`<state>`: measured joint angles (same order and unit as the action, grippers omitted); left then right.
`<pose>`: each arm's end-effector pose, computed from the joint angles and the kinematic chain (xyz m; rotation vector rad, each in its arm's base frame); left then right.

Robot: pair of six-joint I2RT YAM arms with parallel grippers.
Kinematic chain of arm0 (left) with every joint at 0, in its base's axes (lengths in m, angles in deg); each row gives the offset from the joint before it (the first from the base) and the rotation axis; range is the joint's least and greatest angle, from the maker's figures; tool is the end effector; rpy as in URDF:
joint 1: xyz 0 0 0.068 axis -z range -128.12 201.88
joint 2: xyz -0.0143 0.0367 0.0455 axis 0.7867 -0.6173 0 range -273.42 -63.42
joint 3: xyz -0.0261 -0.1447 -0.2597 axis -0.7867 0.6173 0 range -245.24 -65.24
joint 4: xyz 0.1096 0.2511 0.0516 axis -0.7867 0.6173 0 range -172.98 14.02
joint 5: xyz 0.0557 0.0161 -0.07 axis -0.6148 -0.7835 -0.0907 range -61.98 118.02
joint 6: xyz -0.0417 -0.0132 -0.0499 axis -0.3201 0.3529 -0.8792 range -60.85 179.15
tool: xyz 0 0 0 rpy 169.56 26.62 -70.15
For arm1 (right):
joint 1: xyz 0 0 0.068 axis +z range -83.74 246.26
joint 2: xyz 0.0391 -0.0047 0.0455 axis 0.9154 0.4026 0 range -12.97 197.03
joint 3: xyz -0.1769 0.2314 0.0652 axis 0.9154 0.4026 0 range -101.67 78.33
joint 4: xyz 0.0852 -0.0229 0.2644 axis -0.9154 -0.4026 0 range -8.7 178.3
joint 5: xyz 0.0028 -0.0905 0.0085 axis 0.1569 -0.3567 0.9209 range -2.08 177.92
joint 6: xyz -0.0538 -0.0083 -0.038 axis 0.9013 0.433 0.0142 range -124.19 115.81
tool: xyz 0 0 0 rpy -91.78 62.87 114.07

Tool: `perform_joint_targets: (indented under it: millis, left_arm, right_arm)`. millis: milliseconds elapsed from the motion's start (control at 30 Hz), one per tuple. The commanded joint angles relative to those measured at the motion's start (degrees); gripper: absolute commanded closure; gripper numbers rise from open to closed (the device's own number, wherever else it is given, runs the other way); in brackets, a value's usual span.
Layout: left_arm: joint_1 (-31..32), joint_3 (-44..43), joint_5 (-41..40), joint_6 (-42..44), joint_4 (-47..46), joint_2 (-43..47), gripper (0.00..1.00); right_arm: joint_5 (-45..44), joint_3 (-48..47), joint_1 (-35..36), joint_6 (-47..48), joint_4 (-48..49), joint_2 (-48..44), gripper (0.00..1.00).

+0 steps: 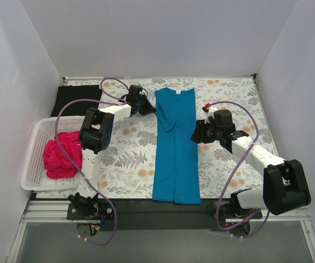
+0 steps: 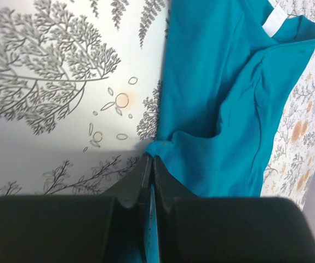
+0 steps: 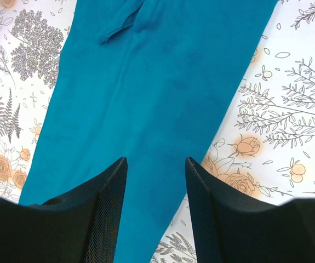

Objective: Fold and stack the t-shirts
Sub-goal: Fold the tshirt

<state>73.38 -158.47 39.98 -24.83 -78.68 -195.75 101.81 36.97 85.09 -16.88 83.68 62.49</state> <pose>0.5068 -0.2114 0.1225 -1.2513 2.2899 -1.0590 0.2766 0.1076 0.2185 -0.2555 2.2707 0.5647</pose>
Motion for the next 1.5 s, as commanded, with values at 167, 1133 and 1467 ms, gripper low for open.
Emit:
perform_joint_targets:
  millis: [167, 1133, 1467]
  left_arm:
    - [0.0, 5.3, -6.2, 1.1, 0.1, 7.6, 1.00]
    - [0.1, 7.4, -11.2, 5.7, -0.5, 10.7, 0.99]
    - [0.1, 6.9, -13.5, 7.2, -0.5, 9.4, 0.98]
  right_arm:
    - [1.0, -0.4, 0.4, 1.2, 0.3, 0.0, 0.47]
    - [-3.0, -8.0, 9.5, 12.2, 5.7, 8.6, 0.48]
    - [-6.8, -22.5, 17.2, 21.3, 8.1, 24.0, 0.57]
